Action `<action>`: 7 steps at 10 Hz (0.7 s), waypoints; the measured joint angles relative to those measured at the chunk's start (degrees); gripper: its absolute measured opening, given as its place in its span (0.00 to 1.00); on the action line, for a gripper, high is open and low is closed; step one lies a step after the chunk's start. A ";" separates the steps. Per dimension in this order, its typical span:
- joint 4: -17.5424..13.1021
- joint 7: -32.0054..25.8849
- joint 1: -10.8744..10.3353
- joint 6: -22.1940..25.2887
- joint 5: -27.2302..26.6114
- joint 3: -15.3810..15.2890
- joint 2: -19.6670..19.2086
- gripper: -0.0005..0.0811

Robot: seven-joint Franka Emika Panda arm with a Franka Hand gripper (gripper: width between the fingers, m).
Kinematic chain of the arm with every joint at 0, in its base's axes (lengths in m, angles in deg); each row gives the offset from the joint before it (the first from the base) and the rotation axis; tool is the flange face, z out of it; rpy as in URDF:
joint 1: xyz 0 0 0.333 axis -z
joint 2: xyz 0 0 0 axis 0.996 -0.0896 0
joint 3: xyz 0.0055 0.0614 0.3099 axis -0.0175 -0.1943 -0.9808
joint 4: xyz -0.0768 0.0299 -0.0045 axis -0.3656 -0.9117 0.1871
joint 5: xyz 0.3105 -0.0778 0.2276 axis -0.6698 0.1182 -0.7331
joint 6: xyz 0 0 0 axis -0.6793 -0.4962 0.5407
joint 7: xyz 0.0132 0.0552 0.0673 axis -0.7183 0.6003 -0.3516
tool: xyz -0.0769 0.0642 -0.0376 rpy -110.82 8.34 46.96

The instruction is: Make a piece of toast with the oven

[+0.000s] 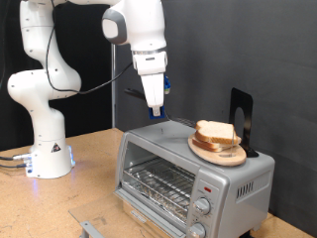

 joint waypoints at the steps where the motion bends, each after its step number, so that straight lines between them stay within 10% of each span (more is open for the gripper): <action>1: 0.00 -0.39 0.04 -0.28 -0.44 0.25 0.36 0.50; 7: -1.39 1.19 1.33 0.10 -0.34 1.66 -1.43 0.50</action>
